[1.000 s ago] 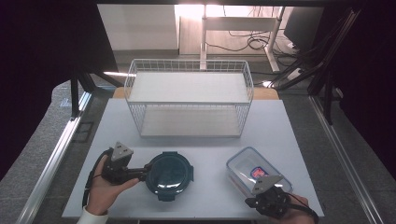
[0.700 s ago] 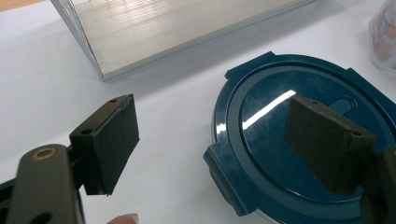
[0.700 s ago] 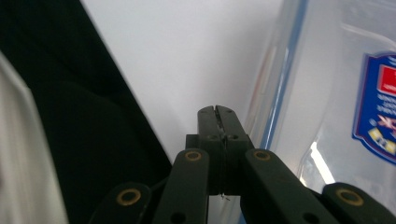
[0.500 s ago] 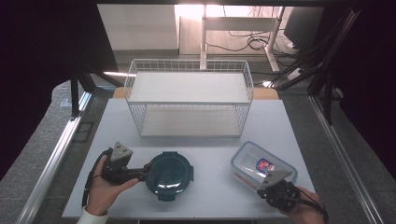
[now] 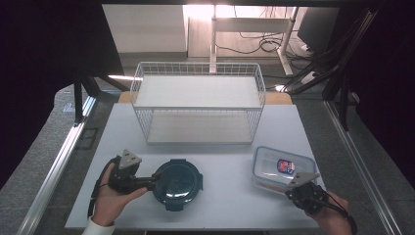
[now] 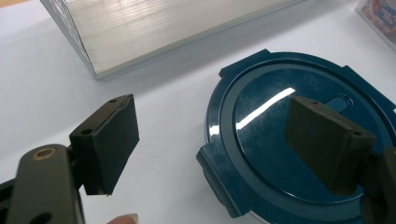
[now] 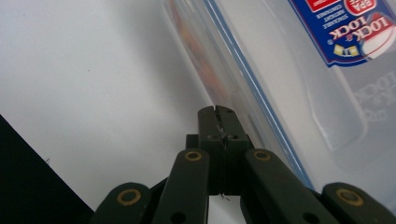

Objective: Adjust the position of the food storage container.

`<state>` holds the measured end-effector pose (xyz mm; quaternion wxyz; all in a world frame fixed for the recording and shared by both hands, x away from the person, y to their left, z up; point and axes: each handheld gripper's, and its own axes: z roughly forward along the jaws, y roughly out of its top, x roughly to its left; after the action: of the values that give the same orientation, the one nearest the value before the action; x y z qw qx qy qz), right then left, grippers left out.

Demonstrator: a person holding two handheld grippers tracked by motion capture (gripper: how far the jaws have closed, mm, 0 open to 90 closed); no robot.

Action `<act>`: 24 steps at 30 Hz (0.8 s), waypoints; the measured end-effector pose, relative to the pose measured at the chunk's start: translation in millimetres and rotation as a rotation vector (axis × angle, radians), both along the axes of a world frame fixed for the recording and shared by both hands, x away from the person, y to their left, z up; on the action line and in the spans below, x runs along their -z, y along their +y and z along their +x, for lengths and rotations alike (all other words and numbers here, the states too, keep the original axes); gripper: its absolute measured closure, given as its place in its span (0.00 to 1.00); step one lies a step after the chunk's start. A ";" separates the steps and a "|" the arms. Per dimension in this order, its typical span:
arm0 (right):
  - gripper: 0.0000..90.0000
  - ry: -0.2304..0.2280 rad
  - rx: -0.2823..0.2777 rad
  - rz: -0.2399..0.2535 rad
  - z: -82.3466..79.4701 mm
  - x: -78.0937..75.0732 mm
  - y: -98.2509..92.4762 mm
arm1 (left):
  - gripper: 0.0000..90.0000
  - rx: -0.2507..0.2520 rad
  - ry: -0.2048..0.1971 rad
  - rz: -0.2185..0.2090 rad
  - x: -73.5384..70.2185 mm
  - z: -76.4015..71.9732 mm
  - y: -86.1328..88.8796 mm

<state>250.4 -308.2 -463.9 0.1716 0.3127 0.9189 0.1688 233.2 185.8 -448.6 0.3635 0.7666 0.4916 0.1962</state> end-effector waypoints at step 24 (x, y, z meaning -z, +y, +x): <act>0.99 -0.169 0.528 0.080 64.4 -33.0 -70.3 | 0.20 -0.039 -0.002 -0.048 -3.2 -2.1 8.3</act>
<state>314.9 -378.5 -430.9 0.2734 0.5325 0.7806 0.1800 231.1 194.0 -445.4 0.3784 0.7476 0.5108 0.1921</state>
